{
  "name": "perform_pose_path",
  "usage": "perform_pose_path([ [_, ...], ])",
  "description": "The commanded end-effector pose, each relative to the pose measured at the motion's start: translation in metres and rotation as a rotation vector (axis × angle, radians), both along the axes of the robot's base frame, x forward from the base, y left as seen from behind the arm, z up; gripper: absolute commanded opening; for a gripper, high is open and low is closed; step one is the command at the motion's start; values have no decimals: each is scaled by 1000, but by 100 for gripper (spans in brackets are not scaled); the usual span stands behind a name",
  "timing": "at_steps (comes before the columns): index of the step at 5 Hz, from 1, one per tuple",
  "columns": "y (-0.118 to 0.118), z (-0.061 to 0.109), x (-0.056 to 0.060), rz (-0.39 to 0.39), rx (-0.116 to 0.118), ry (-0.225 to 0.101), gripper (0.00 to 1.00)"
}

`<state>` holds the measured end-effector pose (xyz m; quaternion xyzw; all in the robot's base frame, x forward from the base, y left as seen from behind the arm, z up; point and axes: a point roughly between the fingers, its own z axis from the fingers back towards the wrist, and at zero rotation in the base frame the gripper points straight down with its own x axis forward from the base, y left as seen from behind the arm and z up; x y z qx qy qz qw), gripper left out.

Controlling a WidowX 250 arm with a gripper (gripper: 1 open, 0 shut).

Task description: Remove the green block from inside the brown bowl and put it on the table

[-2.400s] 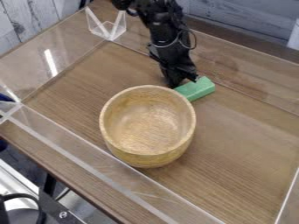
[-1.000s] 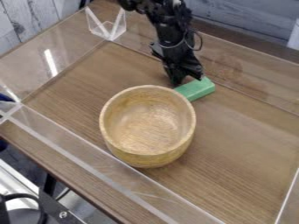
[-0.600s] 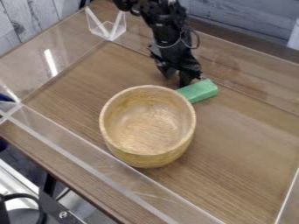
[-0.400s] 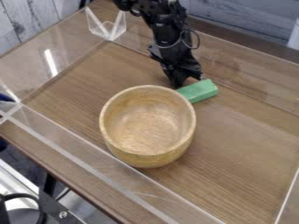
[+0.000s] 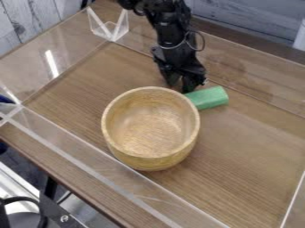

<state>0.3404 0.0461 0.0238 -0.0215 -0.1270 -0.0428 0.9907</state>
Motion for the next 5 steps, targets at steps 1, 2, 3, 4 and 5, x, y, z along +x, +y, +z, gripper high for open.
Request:
perform_pose_path([
  [1,6,35,14,1,9,-88,0],
  [2,10,33,15,-3,13,-94,0],
  [3,17,33,15,-2,15,-100,0],
  [4,12,41,20,18,7,-125,0],
  [5,7,50,26,37,-3,-150,0],
])
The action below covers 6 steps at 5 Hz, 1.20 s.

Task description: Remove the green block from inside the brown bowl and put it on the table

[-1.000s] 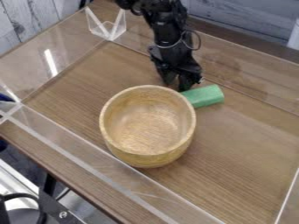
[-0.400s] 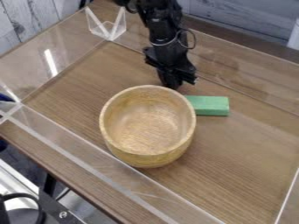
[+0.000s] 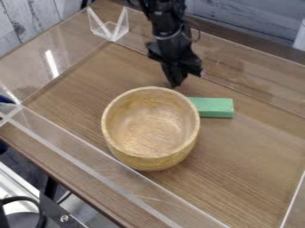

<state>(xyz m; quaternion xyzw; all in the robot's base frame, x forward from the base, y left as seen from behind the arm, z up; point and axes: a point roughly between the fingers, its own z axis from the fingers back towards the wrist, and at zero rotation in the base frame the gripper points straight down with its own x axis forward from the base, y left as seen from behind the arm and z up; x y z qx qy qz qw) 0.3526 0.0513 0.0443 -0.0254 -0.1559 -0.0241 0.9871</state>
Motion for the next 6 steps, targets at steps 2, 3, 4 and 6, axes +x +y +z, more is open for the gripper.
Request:
perform_pose_path([
  [2,-8,71,8,-92,-24,-101,0],
  [3,-2,48,4,-117,-2,-63,0],
  [4,-1,28,3,-156,14,-29,0],
  [6,11,26,-5,-137,28,-61,0],
])
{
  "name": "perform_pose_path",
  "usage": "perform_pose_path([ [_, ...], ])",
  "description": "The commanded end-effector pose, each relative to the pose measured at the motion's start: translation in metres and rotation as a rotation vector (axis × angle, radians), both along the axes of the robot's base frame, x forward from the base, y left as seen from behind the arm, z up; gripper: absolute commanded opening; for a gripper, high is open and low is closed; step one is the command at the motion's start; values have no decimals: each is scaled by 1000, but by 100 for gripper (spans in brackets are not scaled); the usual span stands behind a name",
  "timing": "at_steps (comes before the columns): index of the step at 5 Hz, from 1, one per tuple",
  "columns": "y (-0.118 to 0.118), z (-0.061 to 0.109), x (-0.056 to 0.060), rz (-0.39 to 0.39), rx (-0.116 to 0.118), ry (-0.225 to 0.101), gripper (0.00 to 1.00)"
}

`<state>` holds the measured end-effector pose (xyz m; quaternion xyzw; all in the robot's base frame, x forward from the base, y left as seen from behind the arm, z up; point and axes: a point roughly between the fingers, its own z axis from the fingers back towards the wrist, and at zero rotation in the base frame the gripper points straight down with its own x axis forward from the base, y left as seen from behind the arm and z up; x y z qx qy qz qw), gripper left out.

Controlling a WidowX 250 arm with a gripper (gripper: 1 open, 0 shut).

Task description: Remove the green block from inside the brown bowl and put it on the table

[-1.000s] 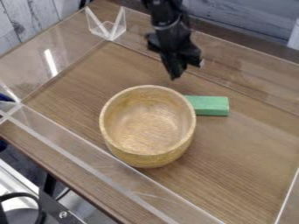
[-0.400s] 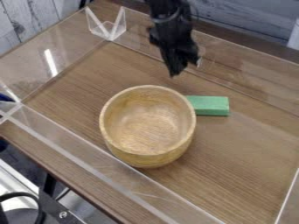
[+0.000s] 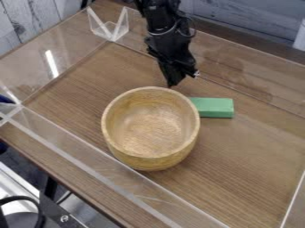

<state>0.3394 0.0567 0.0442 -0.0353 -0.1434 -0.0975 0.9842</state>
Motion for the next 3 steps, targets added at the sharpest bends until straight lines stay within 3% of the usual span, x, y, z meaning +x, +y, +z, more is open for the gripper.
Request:
perform_pose_path([
  [1,1,31,5,10,-19,-72,0],
  [2,-5,34,2,6,-55,-59,0],
  [3,0,37,8,28,-54,-68,0],
])
